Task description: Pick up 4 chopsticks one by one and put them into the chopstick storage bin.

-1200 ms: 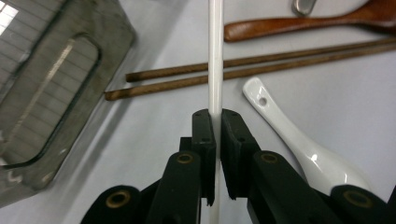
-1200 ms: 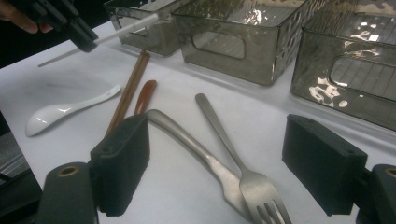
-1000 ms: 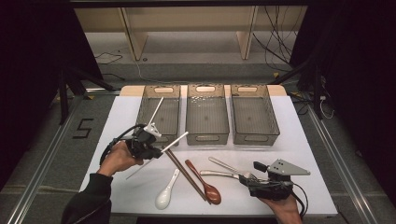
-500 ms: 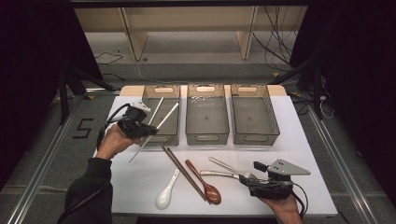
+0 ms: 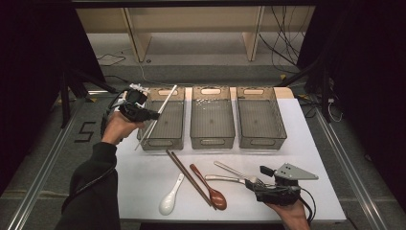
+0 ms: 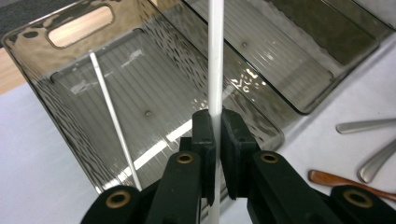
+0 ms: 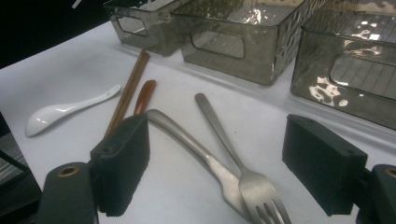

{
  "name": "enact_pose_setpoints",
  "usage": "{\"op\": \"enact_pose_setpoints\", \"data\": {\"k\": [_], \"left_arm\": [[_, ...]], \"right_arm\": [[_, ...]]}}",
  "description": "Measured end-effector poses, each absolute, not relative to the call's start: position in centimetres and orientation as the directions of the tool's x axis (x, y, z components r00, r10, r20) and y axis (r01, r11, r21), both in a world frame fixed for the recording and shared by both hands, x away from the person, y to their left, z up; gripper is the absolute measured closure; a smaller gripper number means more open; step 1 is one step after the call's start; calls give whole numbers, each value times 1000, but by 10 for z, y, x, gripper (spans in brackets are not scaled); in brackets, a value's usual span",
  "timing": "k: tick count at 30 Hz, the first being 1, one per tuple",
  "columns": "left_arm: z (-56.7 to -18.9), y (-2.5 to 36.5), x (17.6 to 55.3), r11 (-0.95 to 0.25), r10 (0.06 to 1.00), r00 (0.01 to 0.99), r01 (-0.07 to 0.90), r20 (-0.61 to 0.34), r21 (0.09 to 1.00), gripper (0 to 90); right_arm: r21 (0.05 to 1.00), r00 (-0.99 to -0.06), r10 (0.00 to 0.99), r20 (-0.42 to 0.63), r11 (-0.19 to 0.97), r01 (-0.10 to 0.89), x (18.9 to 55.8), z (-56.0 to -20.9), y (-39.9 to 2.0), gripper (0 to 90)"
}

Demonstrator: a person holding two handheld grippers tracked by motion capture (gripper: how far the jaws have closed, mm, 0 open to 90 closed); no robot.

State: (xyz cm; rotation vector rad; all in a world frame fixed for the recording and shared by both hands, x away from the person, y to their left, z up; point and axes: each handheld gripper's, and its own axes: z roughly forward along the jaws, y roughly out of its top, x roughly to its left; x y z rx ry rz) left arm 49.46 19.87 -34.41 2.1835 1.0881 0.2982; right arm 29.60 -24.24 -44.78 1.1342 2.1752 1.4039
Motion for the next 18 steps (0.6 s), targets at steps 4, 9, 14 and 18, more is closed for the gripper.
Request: {"op": "enact_pose_setpoints", "data": {"k": [4,9,14,18], "left_arm": [[-341,199,503,-415,789,609,628,-84,658,844],[-333,196,510,-400,804,590,620,-65,675,843],[-331,195,519,-377,820,568,627,-69,682,844],[-331,193,527,-366,828,556,633,-71,682,843]], "right_arm": [[870,-636,756,152,203,449,296,-448,-242,239],[870,-637,756,152,203,450,296,-448,-242,239],[870,-637,755,153,203,449,296,-448,-242,239],[870,-638,754,154,203,450,296,-448,-242,239]]}}
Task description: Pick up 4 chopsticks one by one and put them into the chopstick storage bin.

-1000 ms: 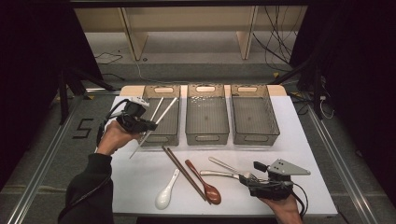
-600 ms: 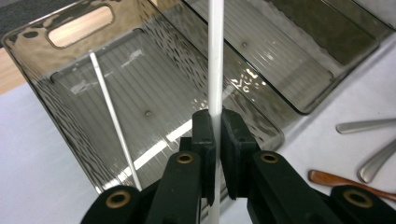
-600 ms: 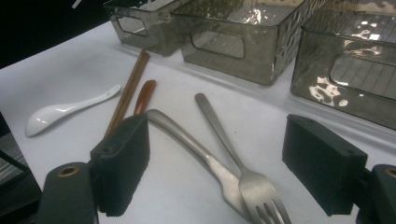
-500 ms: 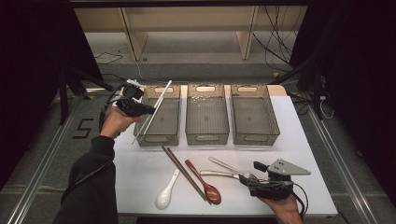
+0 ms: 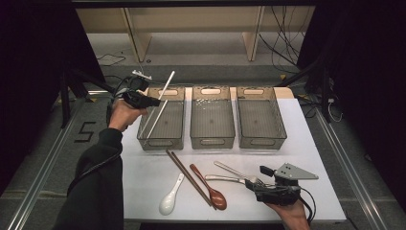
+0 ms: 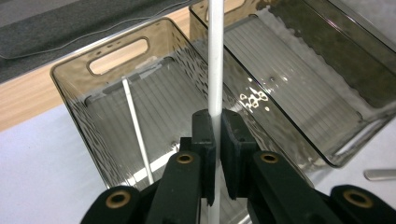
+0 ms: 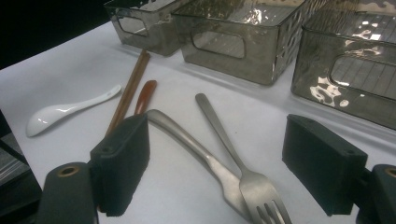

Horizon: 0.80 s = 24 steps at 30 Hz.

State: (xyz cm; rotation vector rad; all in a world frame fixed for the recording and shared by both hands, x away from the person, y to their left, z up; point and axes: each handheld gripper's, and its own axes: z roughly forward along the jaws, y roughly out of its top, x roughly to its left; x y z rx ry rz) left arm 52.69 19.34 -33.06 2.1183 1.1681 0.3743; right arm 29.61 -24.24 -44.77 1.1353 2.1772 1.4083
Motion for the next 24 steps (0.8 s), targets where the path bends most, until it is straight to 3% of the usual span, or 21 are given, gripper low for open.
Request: {"op": "enact_pose_setpoints", "data": {"k": [24], "left_arm": [[-364,196,543,-294,871,484,653,-86,698,842]], "right_arm": [[870,-638,754,158,200,451,296,-448,-243,239]]}}
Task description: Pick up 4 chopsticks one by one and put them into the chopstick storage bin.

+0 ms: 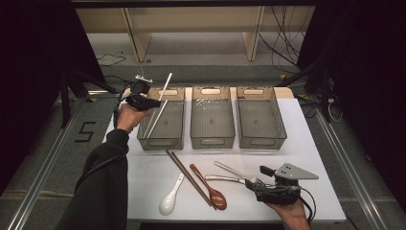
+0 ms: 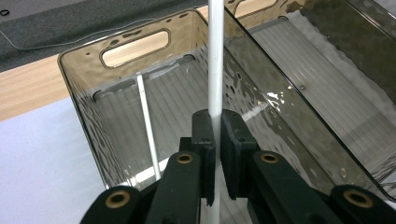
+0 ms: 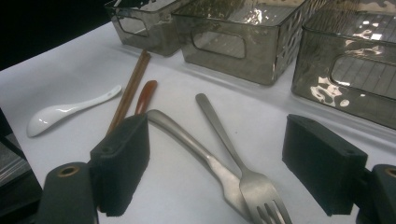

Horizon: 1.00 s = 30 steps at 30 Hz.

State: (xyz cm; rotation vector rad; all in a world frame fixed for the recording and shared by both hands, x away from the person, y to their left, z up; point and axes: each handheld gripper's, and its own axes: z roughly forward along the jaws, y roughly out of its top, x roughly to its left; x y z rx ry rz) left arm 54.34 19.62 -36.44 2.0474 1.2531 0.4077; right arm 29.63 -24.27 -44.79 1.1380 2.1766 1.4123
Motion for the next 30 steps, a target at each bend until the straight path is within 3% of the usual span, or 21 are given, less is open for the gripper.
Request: {"op": "enact_pose_setpoints", "data": {"k": [21,30], "left_arm": [[-390,192,544,-340,872,488,652,-32,678,839],[-404,192,544,-325,882,469,681,-50,656,834]], "right_arm": [[870,-639,753,157,200,450,296,-448,-243,239],[871,-639,753,157,200,450,296,-448,-243,239]]}}
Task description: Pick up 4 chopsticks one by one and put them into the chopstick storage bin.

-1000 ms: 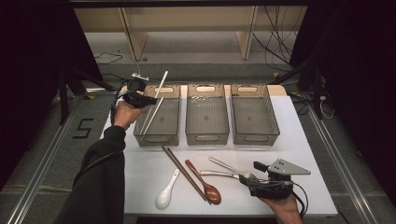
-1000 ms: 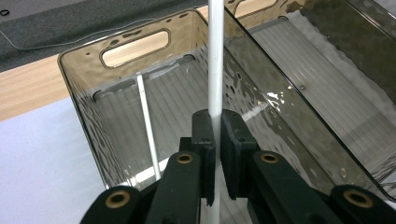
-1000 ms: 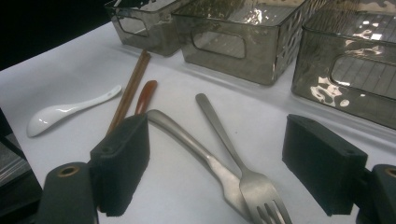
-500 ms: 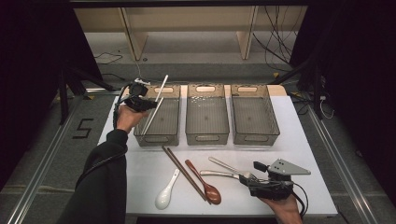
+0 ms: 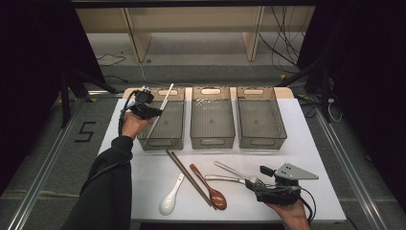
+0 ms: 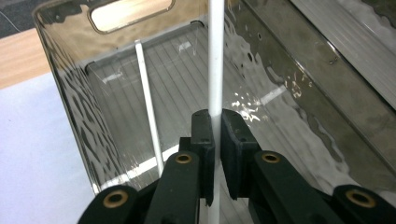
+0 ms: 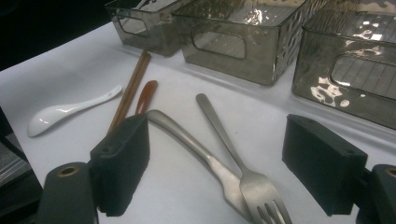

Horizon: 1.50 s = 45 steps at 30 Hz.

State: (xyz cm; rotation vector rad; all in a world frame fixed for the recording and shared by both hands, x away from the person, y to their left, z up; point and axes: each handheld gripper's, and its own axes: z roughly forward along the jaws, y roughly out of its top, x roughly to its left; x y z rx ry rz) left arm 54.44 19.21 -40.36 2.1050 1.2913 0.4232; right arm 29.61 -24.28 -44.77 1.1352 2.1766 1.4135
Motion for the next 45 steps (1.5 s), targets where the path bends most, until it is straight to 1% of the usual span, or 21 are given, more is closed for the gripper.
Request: {"op": "enact_pose_setpoints", "data": {"k": [8,12,17,22,25,28,31,37,45], "left_arm": [[-407,192,544,-314,890,453,688,-50,654,821],[-405,194,543,-306,892,449,684,-51,662,784],[-398,195,537,-309,886,461,670,-51,675,696],[-385,193,522,-321,860,506,640,-68,698,606],[-378,188,508,-357,837,545,613,-49,705,533],[-373,186,497,-362,825,563,600,-55,713,487],[-370,186,487,-358,808,585,590,-76,724,455],[-373,177,463,-400,762,643,554,-70,730,396],[-378,159,439,-521,673,740,477,-3,708,365]], "right_arm": [[870,-639,753,156,201,450,296,-448,-243,239],[870,-639,753,156,202,451,296,-448,-243,239],[870,-638,754,158,200,451,296,-448,-243,239],[869,-639,753,156,203,451,296,-448,-242,239],[869,-640,752,155,204,451,296,-448,-242,239],[869,-640,752,155,205,451,296,-448,-242,239],[868,-640,752,155,206,452,296,-448,-242,239],[866,-640,752,157,207,455,297,-448,-241,239],[865,-640,753,154,210,455,297,-448,-241,239]]}}
